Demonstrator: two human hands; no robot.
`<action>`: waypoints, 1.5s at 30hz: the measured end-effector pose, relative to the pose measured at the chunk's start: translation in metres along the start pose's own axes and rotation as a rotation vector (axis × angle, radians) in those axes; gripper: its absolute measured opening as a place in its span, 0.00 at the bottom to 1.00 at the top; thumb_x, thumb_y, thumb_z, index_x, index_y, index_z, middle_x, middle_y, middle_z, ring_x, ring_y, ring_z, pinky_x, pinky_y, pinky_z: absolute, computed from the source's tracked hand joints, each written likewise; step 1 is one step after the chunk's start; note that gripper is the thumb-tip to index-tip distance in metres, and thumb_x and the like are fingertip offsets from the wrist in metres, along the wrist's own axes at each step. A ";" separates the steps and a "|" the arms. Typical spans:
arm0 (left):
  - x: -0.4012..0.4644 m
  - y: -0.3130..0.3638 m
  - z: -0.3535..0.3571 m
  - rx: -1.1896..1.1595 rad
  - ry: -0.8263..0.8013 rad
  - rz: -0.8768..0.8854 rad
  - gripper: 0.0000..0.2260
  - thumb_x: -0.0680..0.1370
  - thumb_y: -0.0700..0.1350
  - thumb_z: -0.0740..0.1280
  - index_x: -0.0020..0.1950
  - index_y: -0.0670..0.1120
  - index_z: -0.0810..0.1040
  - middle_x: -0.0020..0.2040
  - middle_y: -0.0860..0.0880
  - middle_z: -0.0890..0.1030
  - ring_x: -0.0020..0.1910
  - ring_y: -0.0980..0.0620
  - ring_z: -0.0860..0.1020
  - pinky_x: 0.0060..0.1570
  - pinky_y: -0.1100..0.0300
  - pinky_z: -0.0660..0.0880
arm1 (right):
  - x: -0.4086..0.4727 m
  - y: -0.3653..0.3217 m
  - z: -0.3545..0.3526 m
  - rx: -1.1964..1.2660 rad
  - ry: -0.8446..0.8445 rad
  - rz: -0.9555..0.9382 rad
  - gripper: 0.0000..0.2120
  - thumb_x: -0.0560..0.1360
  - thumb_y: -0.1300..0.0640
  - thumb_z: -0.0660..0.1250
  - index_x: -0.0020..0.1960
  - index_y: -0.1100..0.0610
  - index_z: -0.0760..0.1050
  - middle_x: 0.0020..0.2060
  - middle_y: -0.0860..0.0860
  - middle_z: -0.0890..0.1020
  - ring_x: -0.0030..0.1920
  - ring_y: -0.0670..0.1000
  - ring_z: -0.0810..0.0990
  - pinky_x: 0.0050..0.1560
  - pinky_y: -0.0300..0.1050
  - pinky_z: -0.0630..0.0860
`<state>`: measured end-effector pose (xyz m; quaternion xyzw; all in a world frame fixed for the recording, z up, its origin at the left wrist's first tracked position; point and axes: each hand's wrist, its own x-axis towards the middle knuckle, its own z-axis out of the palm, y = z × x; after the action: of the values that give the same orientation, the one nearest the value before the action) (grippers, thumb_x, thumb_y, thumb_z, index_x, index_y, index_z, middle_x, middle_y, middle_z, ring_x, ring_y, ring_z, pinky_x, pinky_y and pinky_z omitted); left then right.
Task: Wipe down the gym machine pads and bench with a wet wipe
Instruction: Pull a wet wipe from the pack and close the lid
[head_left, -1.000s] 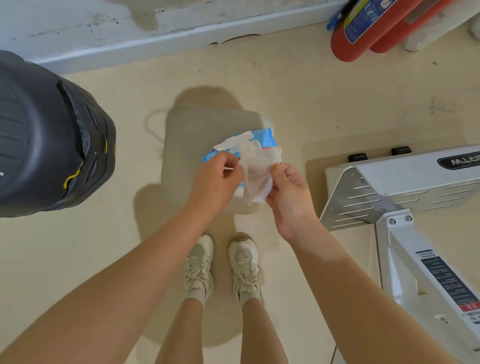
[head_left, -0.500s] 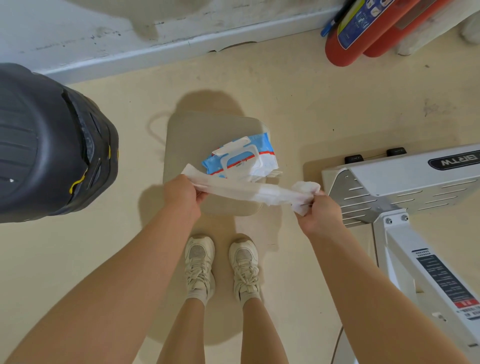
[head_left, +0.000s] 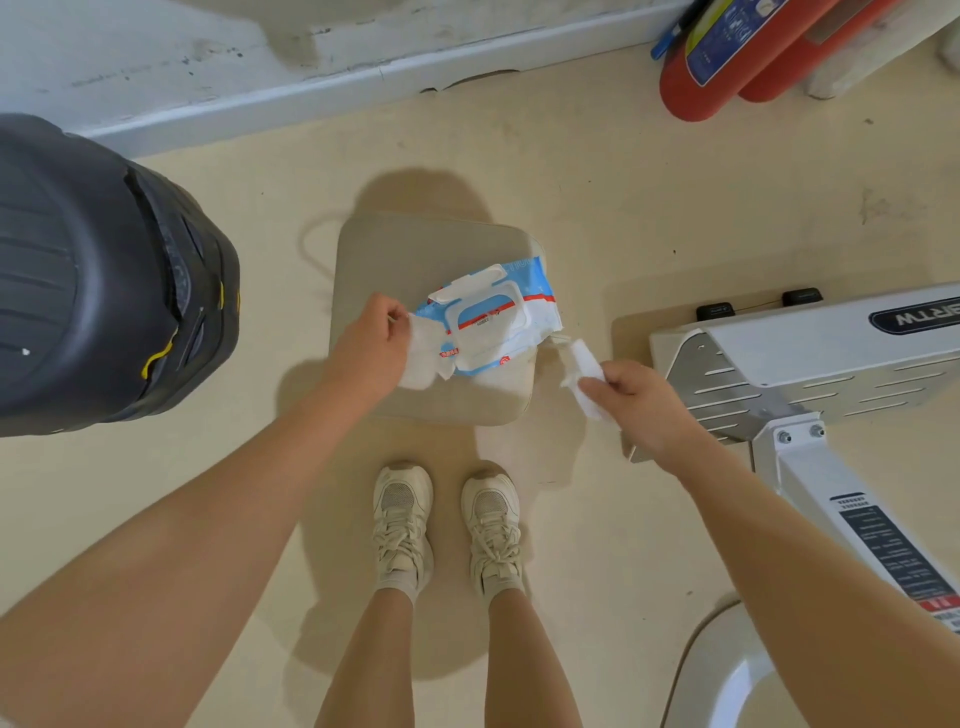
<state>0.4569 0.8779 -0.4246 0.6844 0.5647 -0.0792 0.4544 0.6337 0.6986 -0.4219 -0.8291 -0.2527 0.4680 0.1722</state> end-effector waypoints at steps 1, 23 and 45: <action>0.000 0.004 0.006 -0.132 -0.044 -0.066 0.06 0.80 0.44 0.55 0.52 0.45 0.70 0.43 0.49 0.72 0.40 0.48 0.70 0.33 0.57 0.63 | 0.000 -0.003 0.004 0.030 0.008 0.010 0.15 0.77 0.57 0.63 0.39 0.70 0.74 0.33 0.52 0.68 0.34 0.50 0.68 0.29 0.34 0.64; 0.066 -0.020 0.122 0.018 0.000 0.299 0.05 0.77 0.37 0.61 0.45 0.45 0.74 0.44 0.47 0.74 0.42 0.49 0.72 0.46 0.56 0.65 | 0.090 -0.015 0.059 -0.045 0.224 -0.203 0.12 0.73 0.67 0.61 0.53 0.61 0.79 0.68 0.52 0.70 0.57 0.52 0.76 0.45 0.29 0.63; 0.065 -0.051 0.094 0.353 0.314 0.661 0.17 0.68 0.41 0.61 0.57 0.46 0.67 0.55 0.49 0.68 0.54 0.47 0.67 0.49 0.51 0.75 | 0.041 -0.018 0.074 -0.347 0.199 -0.519 0.13 0.69 0.67 0.58 0.46 0.59 0.79 0.64 0.57 0.72 0.30 0.56 0.77 0.25 0.38 0.70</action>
<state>0.4745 0.8538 -0.5460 0.9004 0.3545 0.0808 0.2390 0.5832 0.7403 -0.4778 -0.7956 -0.5137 0.2752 0.1656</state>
